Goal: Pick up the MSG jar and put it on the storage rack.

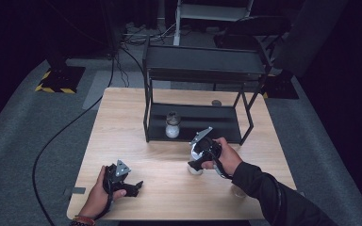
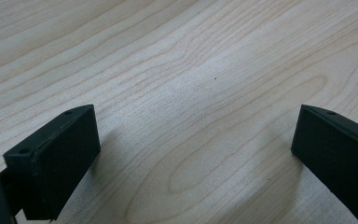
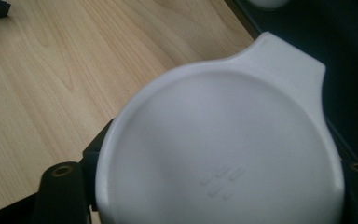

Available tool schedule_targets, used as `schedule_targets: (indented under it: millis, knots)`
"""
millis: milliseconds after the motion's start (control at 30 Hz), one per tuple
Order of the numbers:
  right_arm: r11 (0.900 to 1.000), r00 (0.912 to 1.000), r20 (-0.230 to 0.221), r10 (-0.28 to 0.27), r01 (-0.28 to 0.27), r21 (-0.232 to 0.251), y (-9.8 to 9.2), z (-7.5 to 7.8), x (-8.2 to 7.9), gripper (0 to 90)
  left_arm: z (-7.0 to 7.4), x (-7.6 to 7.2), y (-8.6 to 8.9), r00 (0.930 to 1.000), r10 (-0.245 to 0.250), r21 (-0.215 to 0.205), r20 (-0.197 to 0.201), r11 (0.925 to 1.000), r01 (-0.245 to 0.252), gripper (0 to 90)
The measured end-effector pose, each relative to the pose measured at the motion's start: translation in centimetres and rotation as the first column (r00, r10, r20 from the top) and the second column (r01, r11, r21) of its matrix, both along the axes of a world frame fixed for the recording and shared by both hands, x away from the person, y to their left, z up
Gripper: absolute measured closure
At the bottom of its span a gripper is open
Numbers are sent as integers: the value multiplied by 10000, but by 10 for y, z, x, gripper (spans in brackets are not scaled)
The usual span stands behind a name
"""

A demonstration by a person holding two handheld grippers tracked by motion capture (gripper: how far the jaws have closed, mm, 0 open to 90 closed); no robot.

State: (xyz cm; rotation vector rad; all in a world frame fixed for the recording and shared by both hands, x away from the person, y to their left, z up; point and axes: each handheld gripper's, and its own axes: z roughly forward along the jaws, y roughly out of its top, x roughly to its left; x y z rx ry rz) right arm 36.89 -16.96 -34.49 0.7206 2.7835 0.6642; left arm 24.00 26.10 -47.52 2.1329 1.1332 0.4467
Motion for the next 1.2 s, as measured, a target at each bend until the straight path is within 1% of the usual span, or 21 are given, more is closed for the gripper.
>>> schedule_targets:
  millis: [67,233,667,900,1067,1200]
  knots:
    - [10000,9999,-110,-43,43,4,0,1,2,298,0,0,0,10000,0,1,2,10000,0,9]
    - [9999,9998,-221,-30,32,103,-2,1,5,302,0,0,0,10000,-1,-2,0,10000,1,9]
    - [9999,9994,-318,-95,97,73,-1,2,6,304,0,0,0,10000,-2,0,0,10000,2,9]
    - [10000,9991,-430,-34,35,36,-1,4,8,305,0,0,0,10000,-1,0,0,10000,1,9]
    - [9999,9991,-427,-67,73,130,-3,8,9,305,0,0,0,10000,-1,-1,-1,10000,1,9]
    - [9997,9991,-410,-145,152,177,-5,14,10,305,0,0,0,10000,0,-1,-1,10000,0,9]
